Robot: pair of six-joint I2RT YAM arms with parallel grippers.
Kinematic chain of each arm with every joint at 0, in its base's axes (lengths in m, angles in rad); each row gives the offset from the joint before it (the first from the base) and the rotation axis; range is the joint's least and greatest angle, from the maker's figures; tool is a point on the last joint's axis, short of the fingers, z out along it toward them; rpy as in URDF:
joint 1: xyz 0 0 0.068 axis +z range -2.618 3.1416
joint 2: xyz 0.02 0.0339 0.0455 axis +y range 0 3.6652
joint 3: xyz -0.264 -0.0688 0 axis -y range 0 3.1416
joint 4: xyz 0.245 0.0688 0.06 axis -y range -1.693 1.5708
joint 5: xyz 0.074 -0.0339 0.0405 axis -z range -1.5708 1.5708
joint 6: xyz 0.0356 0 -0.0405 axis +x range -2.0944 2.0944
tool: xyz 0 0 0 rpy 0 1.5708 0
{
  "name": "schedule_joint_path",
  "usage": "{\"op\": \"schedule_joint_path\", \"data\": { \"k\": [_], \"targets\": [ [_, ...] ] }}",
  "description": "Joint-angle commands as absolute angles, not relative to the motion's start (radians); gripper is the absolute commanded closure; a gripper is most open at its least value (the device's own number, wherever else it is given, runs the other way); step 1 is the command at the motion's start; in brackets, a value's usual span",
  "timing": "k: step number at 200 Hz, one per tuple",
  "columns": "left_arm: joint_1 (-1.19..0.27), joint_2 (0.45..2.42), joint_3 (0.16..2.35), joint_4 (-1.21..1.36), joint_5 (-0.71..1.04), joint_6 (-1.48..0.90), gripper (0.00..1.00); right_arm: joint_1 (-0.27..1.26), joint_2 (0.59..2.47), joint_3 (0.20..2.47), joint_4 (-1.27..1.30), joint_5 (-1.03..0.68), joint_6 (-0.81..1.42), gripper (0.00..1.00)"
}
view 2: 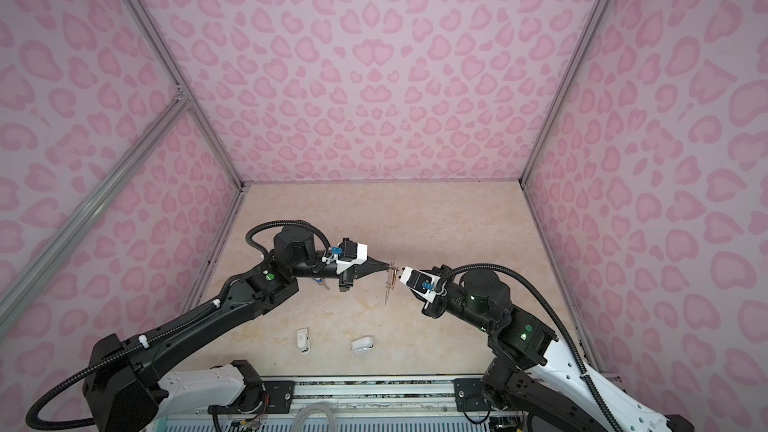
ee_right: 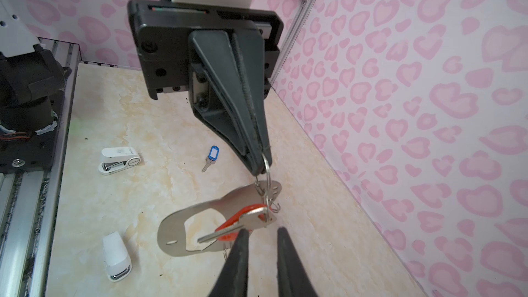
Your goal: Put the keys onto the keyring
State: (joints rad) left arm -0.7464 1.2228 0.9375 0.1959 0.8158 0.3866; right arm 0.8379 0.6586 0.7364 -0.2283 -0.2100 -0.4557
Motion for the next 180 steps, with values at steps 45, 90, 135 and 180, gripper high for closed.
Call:
{"op": "schedule_joint_path", "data": {
  "k": [45, 90, 135, 180],
  "targets": [
    [-0.752, 1.236, 0.956, 0.213, 0.838, 0.394, 0.97, 0.839, 0.672, 0.736, -0.155, -0.216, -0.473, 0.84],
    [-0.755, 1.236, 0.960, 0.207, 0.838, 0.401, 0.97, 0.839, 0.690, 0.744, -0.160, -0.213, -0.482, 0.86],
    [-0.759, 1.235, 0.960, 0.199, 0.839, 0.408, 0.97, 0.839, 0.699, 0.747, -0.155, -0.215, -0.486, 0.86],
    [-0.761, 1.231, 0.960, 0.198, 0.827, 0.414, 0.97, 0.839, 0.711, 0.752, -0.168, -0.218, -0.482, 0.91]
  ]
}}
